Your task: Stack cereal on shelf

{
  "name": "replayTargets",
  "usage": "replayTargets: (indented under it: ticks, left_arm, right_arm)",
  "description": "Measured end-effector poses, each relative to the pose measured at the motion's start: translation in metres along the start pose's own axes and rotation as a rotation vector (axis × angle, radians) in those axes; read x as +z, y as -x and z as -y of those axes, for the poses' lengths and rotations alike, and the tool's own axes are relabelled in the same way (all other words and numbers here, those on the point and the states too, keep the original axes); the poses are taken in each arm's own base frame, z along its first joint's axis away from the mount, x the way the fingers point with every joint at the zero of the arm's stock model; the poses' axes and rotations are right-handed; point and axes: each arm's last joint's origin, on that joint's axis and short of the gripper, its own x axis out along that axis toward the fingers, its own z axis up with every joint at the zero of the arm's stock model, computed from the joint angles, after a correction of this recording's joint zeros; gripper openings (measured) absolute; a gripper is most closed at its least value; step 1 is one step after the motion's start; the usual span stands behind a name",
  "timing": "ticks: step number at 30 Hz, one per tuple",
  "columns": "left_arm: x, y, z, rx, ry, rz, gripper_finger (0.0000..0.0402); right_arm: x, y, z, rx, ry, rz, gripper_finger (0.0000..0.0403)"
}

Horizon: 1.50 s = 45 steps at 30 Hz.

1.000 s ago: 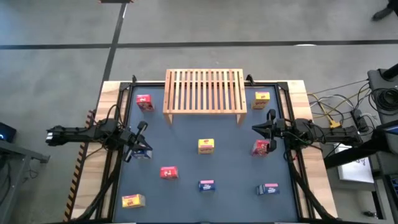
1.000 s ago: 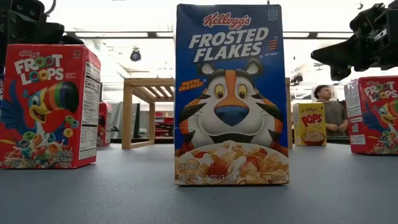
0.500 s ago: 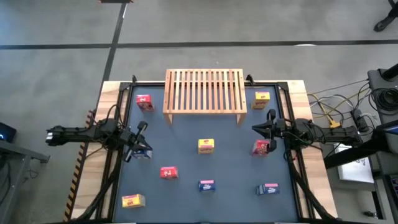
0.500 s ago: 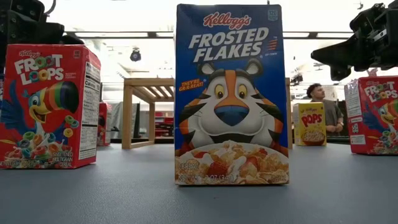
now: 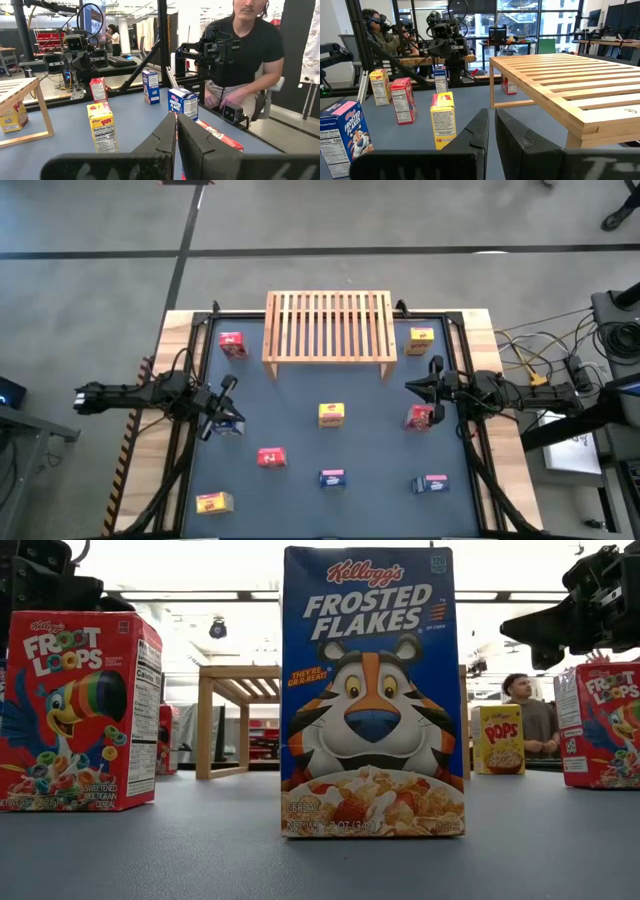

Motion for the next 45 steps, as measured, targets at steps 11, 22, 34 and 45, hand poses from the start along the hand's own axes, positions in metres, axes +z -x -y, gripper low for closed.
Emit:
replayTargets:
  ticks: [11,22,34,45]
  left_arm:
    - [0.0000,0.0000,0.0000,0.000,0.000,0.000,0.0000]
    - [0.0000,0.0000,0.0000,0.000,0.000,0.000,0.0000]
    - [0.0000,0.0000,0.0000,0.000,0.000,0.000,0.0000]
    - [0.0000,0.0000,-0.0003,0.012,-0.056,-0.001,0.0000]
  right_arm:
    - [-0.0001,0.0000,0.0000,0.000,0.000,0.000,0.0022]
    - [0.0000,0.0000,0.0000,-0.001,0.000,0.000,0.0022]
    - [-0.0001,0.0000,0.0000,-0.001,0.000,0.000,0.0022]
    - [0.0000,0.0000,0.0000,-0.001,0.000,0.000,0.0022]
